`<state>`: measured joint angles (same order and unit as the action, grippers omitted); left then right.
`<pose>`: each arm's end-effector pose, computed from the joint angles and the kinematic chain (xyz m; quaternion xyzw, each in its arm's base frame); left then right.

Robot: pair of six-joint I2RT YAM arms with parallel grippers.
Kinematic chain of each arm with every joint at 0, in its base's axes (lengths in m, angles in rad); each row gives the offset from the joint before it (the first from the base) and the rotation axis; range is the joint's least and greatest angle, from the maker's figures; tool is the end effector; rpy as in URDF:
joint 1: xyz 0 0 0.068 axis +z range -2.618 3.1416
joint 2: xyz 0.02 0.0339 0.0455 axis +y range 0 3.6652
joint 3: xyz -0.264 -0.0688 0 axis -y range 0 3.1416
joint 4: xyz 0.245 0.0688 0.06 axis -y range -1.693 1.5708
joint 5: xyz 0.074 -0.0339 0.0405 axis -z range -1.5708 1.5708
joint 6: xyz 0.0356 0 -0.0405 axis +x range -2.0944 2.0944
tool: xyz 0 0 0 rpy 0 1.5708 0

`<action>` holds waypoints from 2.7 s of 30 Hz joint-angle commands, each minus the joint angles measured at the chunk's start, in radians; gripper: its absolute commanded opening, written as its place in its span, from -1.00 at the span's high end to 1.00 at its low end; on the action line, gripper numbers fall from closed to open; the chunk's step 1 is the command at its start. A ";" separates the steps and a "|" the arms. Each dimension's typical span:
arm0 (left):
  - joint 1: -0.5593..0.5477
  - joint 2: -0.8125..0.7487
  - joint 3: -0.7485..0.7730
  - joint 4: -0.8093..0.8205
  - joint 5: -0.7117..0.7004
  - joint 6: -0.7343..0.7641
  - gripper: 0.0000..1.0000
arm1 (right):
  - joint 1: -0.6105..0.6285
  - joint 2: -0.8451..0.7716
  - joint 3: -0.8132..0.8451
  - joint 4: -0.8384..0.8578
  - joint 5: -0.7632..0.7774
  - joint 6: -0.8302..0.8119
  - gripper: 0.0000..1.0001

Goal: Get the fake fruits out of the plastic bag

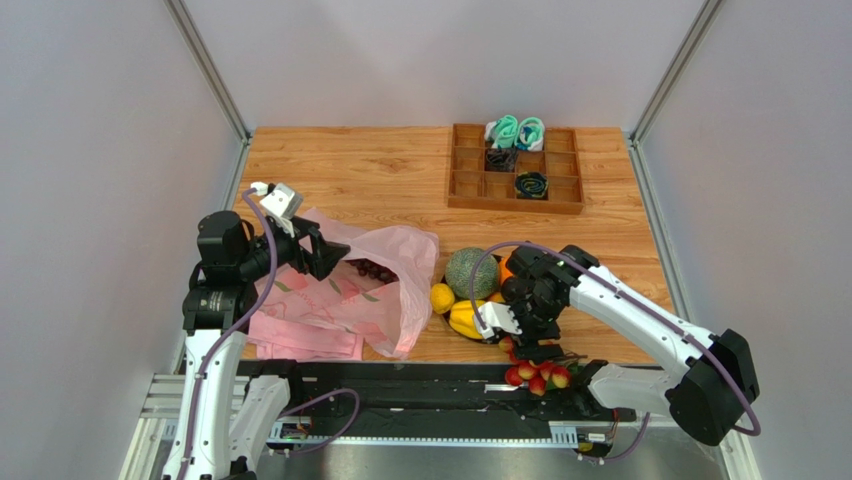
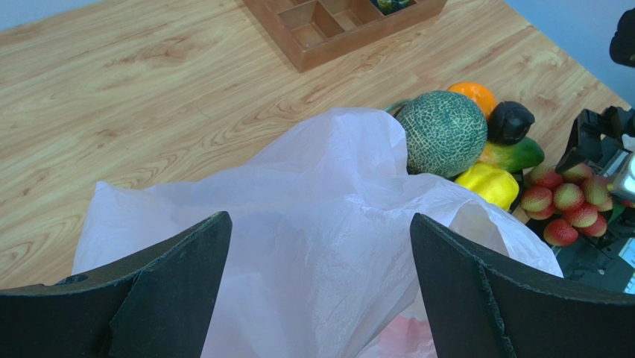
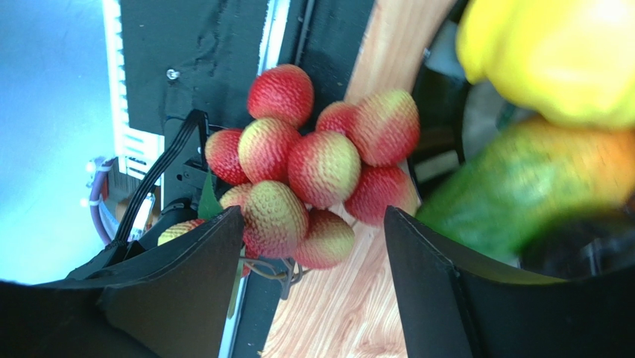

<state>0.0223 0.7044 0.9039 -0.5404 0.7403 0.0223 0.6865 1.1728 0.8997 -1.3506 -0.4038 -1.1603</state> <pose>0.1421 -0.0208 0.3583 0.2087 0.7615 -0.2834 0.5443 0.1181 0.1149 0.2420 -0.7780 0.5949 0.2009 0.0219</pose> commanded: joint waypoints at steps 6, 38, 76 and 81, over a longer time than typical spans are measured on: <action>0.010 0.010 0.032 -0.001 -0.005 0.031 -0.97 | 0.087 0.151 0.059 -0.318 0.014 0.017 -0.32; 0.010 0.111 0.113 0.062 0.073 -0.018 -0.98 | 0.171 -0.251 0.496 -0.299 0.273 0.194 1.00; 0.007 0.411 0.220 0.096 0.025 0.066 -0.96 | -0.539 -0.057 0.186 -0.320 0.104 -0.235 -0.29; 0.007 0.452 0.334 -0.016 -0.041 0.189 -0.97 | -0.506 -0.176 0.022 -0.320 0.108 -0.380 -0.33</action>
<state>0.0231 1.1389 1.1374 -0.5346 0.7319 0.1143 0.1726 1.0565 0.9981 -1.3182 -0.3286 -1.3891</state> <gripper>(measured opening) 0.983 0.668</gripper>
